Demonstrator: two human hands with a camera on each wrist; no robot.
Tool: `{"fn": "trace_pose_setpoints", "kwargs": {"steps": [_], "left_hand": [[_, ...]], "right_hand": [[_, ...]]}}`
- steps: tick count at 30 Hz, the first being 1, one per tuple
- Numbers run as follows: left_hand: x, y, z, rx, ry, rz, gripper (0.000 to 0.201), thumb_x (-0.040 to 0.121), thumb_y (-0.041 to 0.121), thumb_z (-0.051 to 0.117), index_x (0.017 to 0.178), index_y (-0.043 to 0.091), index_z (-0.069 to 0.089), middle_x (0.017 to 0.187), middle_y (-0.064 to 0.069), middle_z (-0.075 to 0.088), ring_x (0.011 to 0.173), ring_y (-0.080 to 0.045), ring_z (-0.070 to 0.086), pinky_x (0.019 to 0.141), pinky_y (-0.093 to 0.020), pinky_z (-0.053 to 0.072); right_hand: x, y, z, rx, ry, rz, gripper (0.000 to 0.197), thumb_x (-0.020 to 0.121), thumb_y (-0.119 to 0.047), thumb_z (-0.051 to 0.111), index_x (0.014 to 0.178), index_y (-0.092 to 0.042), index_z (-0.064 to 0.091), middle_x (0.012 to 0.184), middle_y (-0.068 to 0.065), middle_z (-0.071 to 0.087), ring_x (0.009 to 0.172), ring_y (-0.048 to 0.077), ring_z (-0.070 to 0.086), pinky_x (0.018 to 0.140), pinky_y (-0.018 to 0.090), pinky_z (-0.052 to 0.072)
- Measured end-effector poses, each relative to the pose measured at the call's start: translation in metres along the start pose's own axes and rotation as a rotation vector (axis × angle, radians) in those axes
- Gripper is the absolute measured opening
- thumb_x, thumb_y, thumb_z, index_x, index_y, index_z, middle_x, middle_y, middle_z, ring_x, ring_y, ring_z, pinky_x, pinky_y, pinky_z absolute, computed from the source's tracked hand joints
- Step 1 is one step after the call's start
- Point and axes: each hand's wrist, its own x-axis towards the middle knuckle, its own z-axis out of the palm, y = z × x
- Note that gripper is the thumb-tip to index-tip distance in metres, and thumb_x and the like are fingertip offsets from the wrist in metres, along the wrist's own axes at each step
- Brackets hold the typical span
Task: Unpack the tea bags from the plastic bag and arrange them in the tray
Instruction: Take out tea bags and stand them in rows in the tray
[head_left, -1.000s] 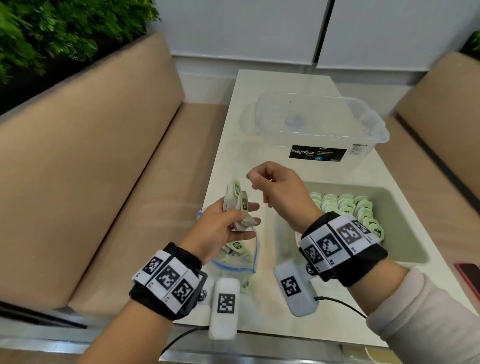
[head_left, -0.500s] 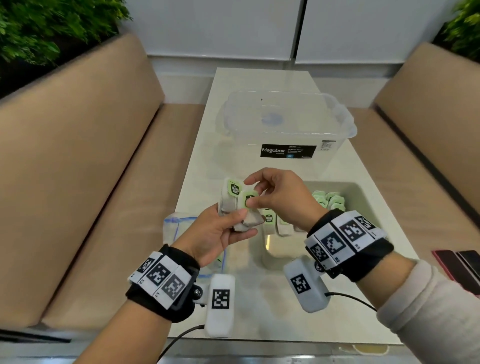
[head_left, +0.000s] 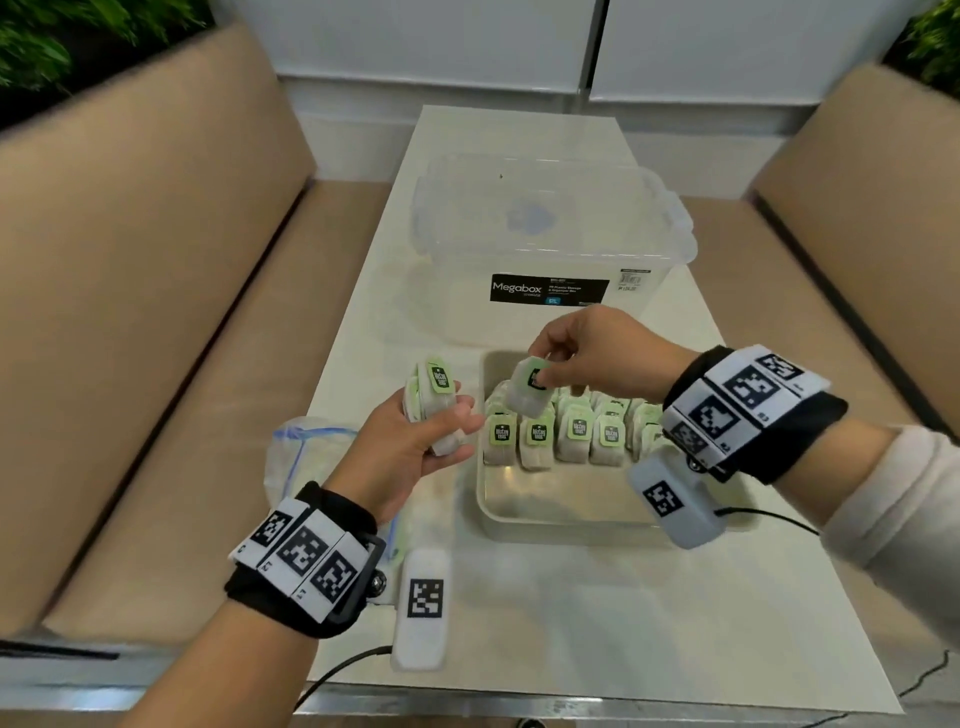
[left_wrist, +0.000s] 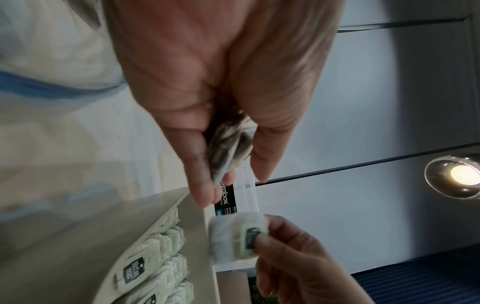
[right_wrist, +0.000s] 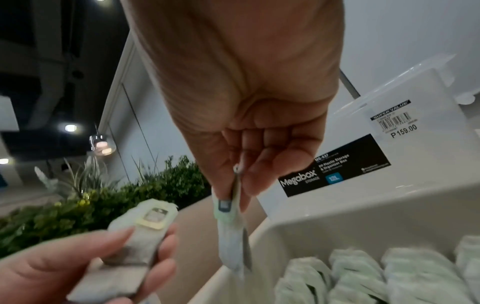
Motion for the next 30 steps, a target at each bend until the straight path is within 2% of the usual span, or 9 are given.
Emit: {"fn": "trace_pose_setpoints", "kwargs": {"steps": [4, 10, 12, 15, 18, 22, 25, 27, 30], "left_hand": [[0.004, -0.005, 0.001, 0.005, 0.012, -0.025, 0.027, 0.085, 0.008, 0.059, 0.112, 0.011, 0.055, 0.108, -0.008, 0.066, 0.093, -0.018, 0.069, 0.072, -0.028, 0.059], [0.012, -0.006, 0.004, 0.009, 0.04, -0.041, 0.027, 0.089, 0.002, 0.053, 0.115, 0.009, 0.054, 0.104, -0.006, 0.068, 0.094, -0.02, 0.069, 0.074, -0.031, 0.059], [0.014, -0.006, 0.005, 0.011, 0.041, -0.043, 0.025, 0.09, 0.002, 0.053, 0.113, 0.01, 0.055, 0.104, -0.005, 0.068, 0.093, -0.019, 0.069, 0.073, -0.031, 0.059], [0.015, -0.007, 0.007, 0.014, 0.038, -0.055, 0.025, 0.09, 0.003, 0.053, 0.114, 0.01, 0.055, 0.104, -0.006, 0.067, 0.092, -0.018, 0.069, 0.073, -0.031, 0.059], [0.016, -0.009, 0.007, 0.021, 0.034, -0.069, 0.025, 0.09, 0.004, 0.053, 0.114, 0.01, 0.055, 0.104, -0.005, 0.068, 0.091, -0.016, 0.07, 0.074, -0.031, 0.059], [0.017, -0.011, 0.007, 0.029, 0.031, -0.083, 0.024, 0.09, 0.005, 0.054, 0.114, 0.011, 0.055, 0.103, -0.004, 0.068, 0.092, -0.018, 0.07, 0.072, -0.03, 0.059], [0.017, -0.012, 0.007, 0.048, 0.03, -0.093, 0.02, 0.09, 0.005, 0.053, 0.109, 0.012, 0.056, 0.102, -0.004, 0.069, 0.094, -0.019, 0.069, 0.074, -0.032, 0.058], [0.017, -0.013, 0.007, 0.051, 0.029, -0.099, 0.02, 0.09, 0.004, 0.053, 0.108, 0.012, 0.056, 0.102, -0.004, 0.069, 0.093, -0.018, 0.069, 0.074, -0.032, 0.058], [0.017, -0.012, 0.008, 0.049, 0.029, -0.107, 0.02, 0.09, 0.004, 0.053, 0.109, 0.012, 0.055, 0.104, -0.005, 0.068, 0.094, -0.019, 0.069, 0.074, -0.031, 0.059]], "right_hand": [[0.023, 0.011, 0.009, -0.204, -0.198, 0.035, 0.012, 0.08, -0.016, 0.072, 0.081, -0.018, 0.06, 0.066, -0.006, 0.063, 0.04, 0.004, 0.053, 0.039, 0.01, 0.038], [0.055, 0.011, 0.04, -0.421, -0.455, 0.013, 0.015, 0.083, -0.021, 0.068, 0.071, -0.024, 0.06, 0.065, -0.01, 0.057, 0.048, 0.005, 0.05, 0.052, 0.017, 0.042], [0.061, 0.009, 0.048, -0.478, -0.502, -0.005, 0.005, 0.083, -0.021, 0.069, 0.081, -0.021, 0.064, 0.065, -0.011, 0.055, 0.053, 0.005, 0.046, 0.049, 0.014, 0.04], [0.066, 0.006, 0.058, -0.589, -0.56, -0.038, 0.02, 0.084, -0.025, 0.069, 0.102, -0.017, 0.069, 0.072, -0.013, 0.056, 0.068, 0.009, 0.051, 0.052, 0.015, 0.037], [0.071, 0.007, 0.066, -0.692, -0.554, -0.06, 0.023, 0.087, -0.025, 0.064, 0.106, -0.014, 0.068, 0.07, -0.011, 0.053, 0.077, 0.014, 0.051, 0.052, 0.018, 0.034], [0.074, 0.013, 0.068, -0.689, -0.422, -0.058, 0.021, 0.086, -0.027, 0.063, 0.1, -0.013, 0.069, 0.065, -0.008, 0.052, 0.065, 0.015, 0.051, 0.05, 0.02, 0.034], [0.071, 0.019, 0.062, -0.56, -0.348, -0.039, 0.024, 0.083, -0.029, 0.068, 0.102, -0.016, 0.067, 0.086, -0.003, 0.063, 0.078, 0.016, 0.055, 0.065, 0.024, 0.04], [0.068, 0.022, 0.055, -0.505, -0.273, -0.05, 0.02, 0.081, -0.028, 0.069, 0.098, -0.017, 0.066, 0.09, -0.003, 0.063, 0.08, 0.015, 0.055, 0.068, 0.026, 0.041], [0.064, 0.028, 0.051, -0.505, -0.443, -0.037, 0.015, 0.082, -0.019, 0.066, 0.096, -0.019, 0.071, 0.078, -0.007, 0.063, 0.071, 0.014, 0.056, 0.064, 0.025, 0.046]]}}
